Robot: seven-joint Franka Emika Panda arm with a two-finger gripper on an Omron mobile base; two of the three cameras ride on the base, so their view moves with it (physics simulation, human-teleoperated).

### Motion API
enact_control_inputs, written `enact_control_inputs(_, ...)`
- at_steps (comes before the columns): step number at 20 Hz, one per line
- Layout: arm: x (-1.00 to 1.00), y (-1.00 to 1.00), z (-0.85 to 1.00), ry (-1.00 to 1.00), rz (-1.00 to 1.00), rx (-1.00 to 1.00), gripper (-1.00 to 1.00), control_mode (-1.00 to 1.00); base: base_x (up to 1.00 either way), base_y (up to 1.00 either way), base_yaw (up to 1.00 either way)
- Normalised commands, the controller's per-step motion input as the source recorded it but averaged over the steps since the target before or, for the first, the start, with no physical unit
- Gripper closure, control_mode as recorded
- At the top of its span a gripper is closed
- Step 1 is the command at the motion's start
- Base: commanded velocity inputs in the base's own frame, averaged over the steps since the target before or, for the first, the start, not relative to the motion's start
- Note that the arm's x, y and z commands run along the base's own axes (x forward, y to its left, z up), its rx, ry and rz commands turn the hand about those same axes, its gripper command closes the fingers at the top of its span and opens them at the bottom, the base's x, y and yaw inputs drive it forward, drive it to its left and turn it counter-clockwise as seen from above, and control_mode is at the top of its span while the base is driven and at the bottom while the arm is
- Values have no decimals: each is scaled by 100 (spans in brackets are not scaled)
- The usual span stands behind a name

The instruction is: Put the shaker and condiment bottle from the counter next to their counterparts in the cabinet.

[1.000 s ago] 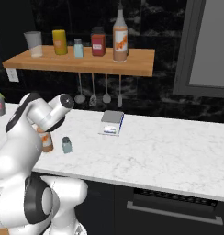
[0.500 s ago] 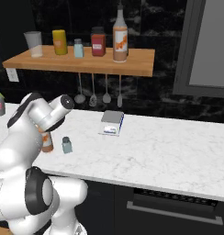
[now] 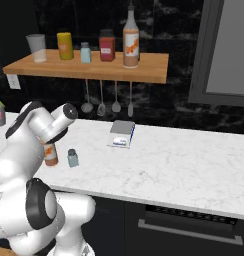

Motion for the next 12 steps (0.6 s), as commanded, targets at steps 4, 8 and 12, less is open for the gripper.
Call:
enact_control_inputs(4, 8, 2, -7, 0, 0, 0, -100, -100, 0, 0, 0)
enact_control_inputs(8, 13, 13, -9, 0, 0, 0, -100, -100, 0, 0, 0)
enact_control_inputs(12, 12, 20, -10, 0, 0, -1, -100, -100, 0, 0, 0)
